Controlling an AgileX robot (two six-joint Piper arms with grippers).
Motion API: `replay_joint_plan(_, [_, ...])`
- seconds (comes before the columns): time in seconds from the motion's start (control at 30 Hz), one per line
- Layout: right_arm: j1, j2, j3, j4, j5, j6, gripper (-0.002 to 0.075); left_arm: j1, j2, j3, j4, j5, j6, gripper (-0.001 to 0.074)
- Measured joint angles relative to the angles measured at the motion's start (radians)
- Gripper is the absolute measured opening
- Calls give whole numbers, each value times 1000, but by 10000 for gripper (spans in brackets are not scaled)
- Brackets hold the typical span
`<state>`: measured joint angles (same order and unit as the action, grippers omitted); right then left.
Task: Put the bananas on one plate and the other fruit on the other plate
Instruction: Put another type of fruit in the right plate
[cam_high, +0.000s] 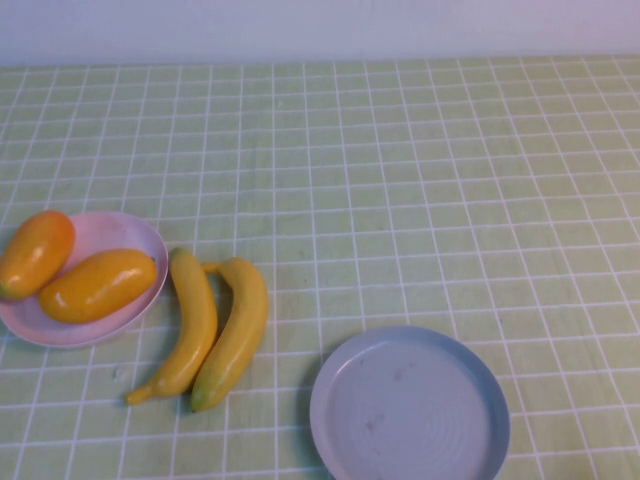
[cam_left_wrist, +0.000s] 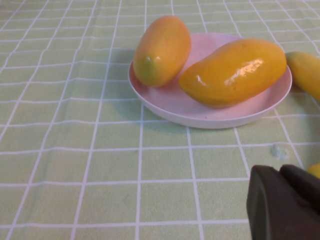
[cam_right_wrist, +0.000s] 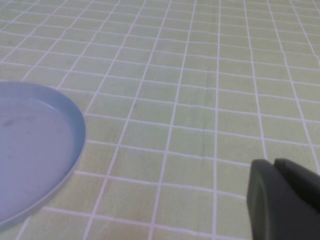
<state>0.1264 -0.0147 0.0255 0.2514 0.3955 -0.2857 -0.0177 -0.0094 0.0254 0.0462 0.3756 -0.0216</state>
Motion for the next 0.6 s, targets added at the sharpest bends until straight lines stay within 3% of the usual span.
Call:
replay_joint_plan(0.37, [0,0,0,13,-22,0,-17,0,-2,0,0,0,-1,2])
replay_joint_plan(0.6, [0,0,0,368,-197,-2,-17,0,-2,0,0,0,-1,2])
